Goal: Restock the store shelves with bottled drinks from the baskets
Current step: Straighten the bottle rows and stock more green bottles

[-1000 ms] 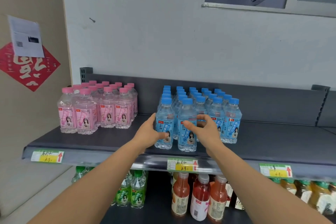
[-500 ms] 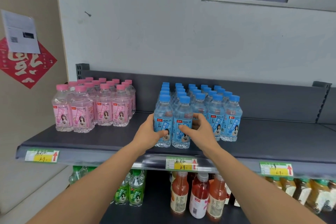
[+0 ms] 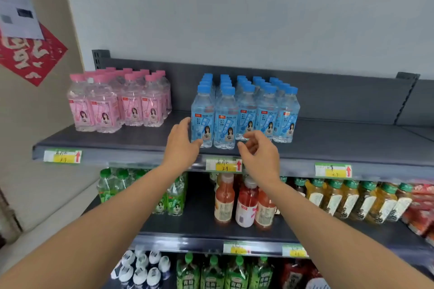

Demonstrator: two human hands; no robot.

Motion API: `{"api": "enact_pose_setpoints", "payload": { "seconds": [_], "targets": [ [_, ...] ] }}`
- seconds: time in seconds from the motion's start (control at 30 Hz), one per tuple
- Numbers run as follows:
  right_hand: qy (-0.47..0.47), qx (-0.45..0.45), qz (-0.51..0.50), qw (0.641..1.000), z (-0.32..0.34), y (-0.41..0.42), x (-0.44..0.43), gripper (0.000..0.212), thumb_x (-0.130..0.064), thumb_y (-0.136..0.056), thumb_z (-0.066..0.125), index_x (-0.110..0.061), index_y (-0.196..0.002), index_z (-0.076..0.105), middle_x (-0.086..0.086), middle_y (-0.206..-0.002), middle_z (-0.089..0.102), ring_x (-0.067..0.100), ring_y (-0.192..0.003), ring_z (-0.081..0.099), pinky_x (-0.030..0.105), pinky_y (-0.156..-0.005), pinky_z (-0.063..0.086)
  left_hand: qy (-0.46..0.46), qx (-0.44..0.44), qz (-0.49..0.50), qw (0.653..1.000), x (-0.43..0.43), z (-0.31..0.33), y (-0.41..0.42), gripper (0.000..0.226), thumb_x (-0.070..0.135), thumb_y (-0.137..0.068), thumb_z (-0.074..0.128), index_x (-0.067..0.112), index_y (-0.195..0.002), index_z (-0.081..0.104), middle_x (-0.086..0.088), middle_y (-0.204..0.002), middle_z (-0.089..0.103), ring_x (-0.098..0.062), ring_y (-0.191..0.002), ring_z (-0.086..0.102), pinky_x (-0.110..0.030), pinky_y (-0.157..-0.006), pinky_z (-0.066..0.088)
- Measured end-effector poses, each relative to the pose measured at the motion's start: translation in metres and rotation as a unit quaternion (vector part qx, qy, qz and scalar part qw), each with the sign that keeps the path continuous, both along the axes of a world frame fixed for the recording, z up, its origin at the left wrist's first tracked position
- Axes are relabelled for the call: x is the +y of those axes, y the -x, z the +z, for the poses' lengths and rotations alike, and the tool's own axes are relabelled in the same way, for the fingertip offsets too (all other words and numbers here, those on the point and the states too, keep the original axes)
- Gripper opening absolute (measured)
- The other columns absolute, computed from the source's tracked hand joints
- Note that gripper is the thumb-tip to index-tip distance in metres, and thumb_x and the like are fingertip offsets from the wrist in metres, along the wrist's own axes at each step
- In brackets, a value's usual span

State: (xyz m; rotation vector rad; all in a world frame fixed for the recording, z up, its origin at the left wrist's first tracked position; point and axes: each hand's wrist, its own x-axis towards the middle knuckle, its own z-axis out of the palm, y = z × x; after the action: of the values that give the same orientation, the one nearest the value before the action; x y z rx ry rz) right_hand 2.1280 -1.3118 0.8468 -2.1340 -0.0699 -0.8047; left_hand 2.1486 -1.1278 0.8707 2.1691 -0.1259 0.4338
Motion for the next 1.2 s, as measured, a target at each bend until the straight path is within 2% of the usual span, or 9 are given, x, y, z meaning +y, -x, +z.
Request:
{"api": "enact_pose_setpoints", "payload": {
  "seconds": [0.1,0.17,0.33,0.47,0.6,0.77,0.87,1.07,1.2],
  "targets": [
    [0.040,0.022,0.022,0.999,-0.027,0.023,0.001,0.007,-0.023,-0.088,0.064,-0.024,-0.092,0.059,-0.012,-0.072,0.056,0.010,-0.067,0.055,0.032,-0.065,0.050,-0.002,-0.038,-0.020,0.999,-0.002,-0.025,0.030,0.044,0.014,-0.090,0.063,0.015,-0.132,0.051,-0.003,-0.122,0.052,-0.017,-0.116,0.052,-0.030,-0.099,0.043],
    [0.070,0.056,0.026,0.996,-0.051,0.037,0.003,0.006,-0.024,-0.087,0.065,-0.025,-0.086,0.059,-0.015,-0.070,0.055,0.009,-0.067,0.055,0.031,-0.064,0.049,-0.017,-0.037,-0.033,0.999,-0.003,-0.048,0.050,0.033,0.013,-0.089,0.063,0.014,-0.122,0.059,-0.002,-0.117,0.058,-0.017,-0.110,0.056,-0.031,-0.096,0.046],
    [0.129,0.183,0.033,0.974,-0.123,0.075,-0.001,0.005,-0.022,-0.086,0.065,-0.023,-0.083,0.061,-0.010,-0.073,0.056,0.014,-0.072,0.055,0.028,-0.063,0.042,-0.093,0.067,-0.061,0.992,0.005,-0.128,0.089,0.029,0.015,-0.092,0.059,0.011,-0.120,0.061,-0.005,-0.117,0.062,-0.020,-0.110,0.058,-0.035,-0.097,0.047],
    [0.153,0.290,0.024,0.944,-0.181,0.107,-0.002,0.006,-0.024,-0.087,0.063,-0.018,-0.090,0.064,-0.006,-0.081,0.061,0.018,-0.079,0.060,0.031,-0.070,0.049,-0.136,0.147,-0.073,0.977,0.022,-0.198,0.114,0.026,0.016,-0.092,0.059,0.011,-0.117,0.064,-0.007,-0.117,0.064,-0.023,-0.105,0.060,-0.036,-0.092,0.048],
    [0.151,0.382,0.007,0.912,-0.239,0.141,0.002,0.005,-0.023,-0.089,0.060,-0.021,-0.084,0.061,-0.004,-0.080,0.061,0.019,-0.080,0.062,0.035,-0.077,0.053,-0.187,0.212,-0.104,0.954,0.035,-0.267,0.141,0.018,0.014,-0.090,0.058,0.008,-0.104,0.068,-0.010,-0.106,0.066,-0.028,-0.096,0.062,-0.035,-0.082,0.049],
    [0.125,0.472,-0.020,0.872,-0.312,0.182,0.004,0.007,-0.025,-0.088,0.061,-0.020,-0.087,0.065,-0.004,-0.078,0.061,0.020,-0.083,0.064,0.037,-0.082,0.054,-0.203,0.294,-0.113,0.927,0.042,-0.343,0.182,0.022,0.015,-0.091,0.058,0.011,-0.109,0.069,-0.009,-0.115,0.064,-0.030,-0.105,0.061,-0.037,-0.088,0.050],
    [0.103,0.512,-0.024,0.852,-0.353,0.203,0.004,0.008,-0.022,-0.086,0.060,-0.026,-0.079,0.061,-0.005,-0.077,0.060,0.021,-0.086,0.065,0.037,-0.085,0.054,-0.221,0.325,-0.121,0.911,0.041,-0.385,0.204,0.023,0.016,-0.091,0.057,0.013,-0.110,0.069,-0.008,-0.115,0.064,-0.030,-0.108,0.059,-0.036,-0.091,0.048],
    [0.105,0.569,-0.024,0.816,-0.441,0.235,-0.003,0.012,-0.020,-0.088,0.057,-0.022,-0.089,0.069,-0.002,-0.100,0.069,0.022,-0.094,0.064,0.031,-0.080,0.053,-0.209,0.408,-0.101,0.883,0.034,-0.472,0.246,0.026,0.018,-0.092,0.056,0.018,-0.117,0.064,-0.002,-0.115,0.062,-0.021,-0.106,0.058,-0.032,-0.090,0.048],
    [0.113,0.601,-0.008,0.791,-0.501,0.249,-0.013,0.011,-0.024,-0.089,0.056,-0.023,-0.090,0.068,0.000,-0.103,0.069,0.021,-0.095,0.064,0.031,-0.080,0.053,-0.211,0.449,-0.089,0.864,0.024,-0.532,0.267,0.026,0.020,-0.092,0.056,0.019,-0.117,0.063,-0.002,-0.115,0.062,-0.020,-0.107,0.058,-0.031,-0.090,0.047]
  ]
}}
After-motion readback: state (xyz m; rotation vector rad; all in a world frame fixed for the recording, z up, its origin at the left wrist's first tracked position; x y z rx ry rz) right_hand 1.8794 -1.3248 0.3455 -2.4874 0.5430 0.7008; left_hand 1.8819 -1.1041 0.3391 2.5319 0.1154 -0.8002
